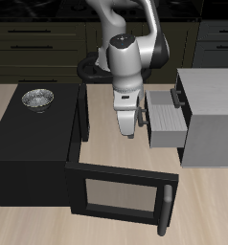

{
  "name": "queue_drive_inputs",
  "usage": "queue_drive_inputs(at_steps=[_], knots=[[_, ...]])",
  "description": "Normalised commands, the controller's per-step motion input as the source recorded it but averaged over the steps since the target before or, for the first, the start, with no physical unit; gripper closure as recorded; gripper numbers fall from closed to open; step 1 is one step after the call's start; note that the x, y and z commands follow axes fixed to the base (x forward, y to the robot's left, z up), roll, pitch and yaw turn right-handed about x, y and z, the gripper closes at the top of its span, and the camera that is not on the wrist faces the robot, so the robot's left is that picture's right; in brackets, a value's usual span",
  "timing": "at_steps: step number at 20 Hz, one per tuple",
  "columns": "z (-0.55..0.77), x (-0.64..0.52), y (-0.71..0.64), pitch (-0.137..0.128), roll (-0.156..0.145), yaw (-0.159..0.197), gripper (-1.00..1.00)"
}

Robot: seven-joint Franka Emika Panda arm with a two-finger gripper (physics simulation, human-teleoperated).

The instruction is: Close the top and middle drawer of the white cabinet

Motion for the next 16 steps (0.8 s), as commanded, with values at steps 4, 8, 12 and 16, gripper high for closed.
queue_drive_inputs(at_steps=[4,8,12,16], knots=[[0.01,0.01,0.23,0.002,0.030,0.001,-1.00],[0.05,0.04,0.16,-0.005,0.018,-0.002,-1.00],[0.05,0.10,0.15,-0.003,0.017,-0.005,-1.00],[0.06,0.14,0.18,-0.012,0.012,-0.024,-1.00]])
